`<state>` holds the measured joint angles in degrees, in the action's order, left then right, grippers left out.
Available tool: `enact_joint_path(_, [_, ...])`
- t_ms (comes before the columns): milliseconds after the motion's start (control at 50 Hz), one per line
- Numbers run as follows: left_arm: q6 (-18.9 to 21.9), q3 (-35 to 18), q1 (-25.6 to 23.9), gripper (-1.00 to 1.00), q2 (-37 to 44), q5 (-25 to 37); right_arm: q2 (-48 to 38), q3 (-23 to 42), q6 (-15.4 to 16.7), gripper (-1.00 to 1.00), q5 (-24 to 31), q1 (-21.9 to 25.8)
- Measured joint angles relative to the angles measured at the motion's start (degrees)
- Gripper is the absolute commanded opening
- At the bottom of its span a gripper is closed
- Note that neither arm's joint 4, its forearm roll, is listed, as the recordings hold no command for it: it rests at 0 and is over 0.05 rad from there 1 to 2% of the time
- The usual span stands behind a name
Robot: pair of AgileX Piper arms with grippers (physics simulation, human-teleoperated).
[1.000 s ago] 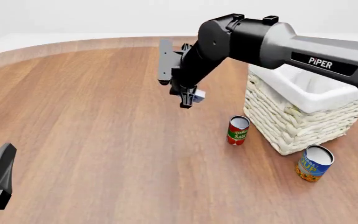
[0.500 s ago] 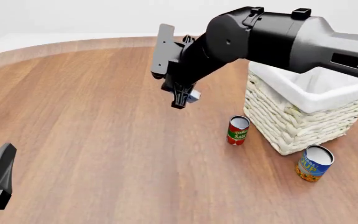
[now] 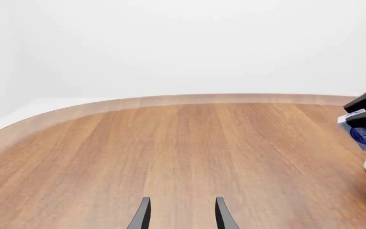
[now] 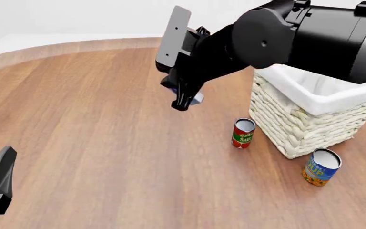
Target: Pick up the alphabet soup and the cream cheese box, and put them in the basket.
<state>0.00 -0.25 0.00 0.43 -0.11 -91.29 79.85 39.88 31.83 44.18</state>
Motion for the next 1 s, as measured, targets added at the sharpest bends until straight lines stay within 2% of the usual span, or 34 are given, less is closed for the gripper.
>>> enact_joint_path(600, [0.0, 0.0, 0.0, 1.0, 0.0, 0.0, 12.2, -7.8, -8.0, -1.0, -3.6, 4.7])
enact_joint_path(1000, [0.0, 0.0, 0.0, 1.0, 0.0, 0.0, 18.7, -10.0, -13.7, -1.0, -5.5, 6.5])
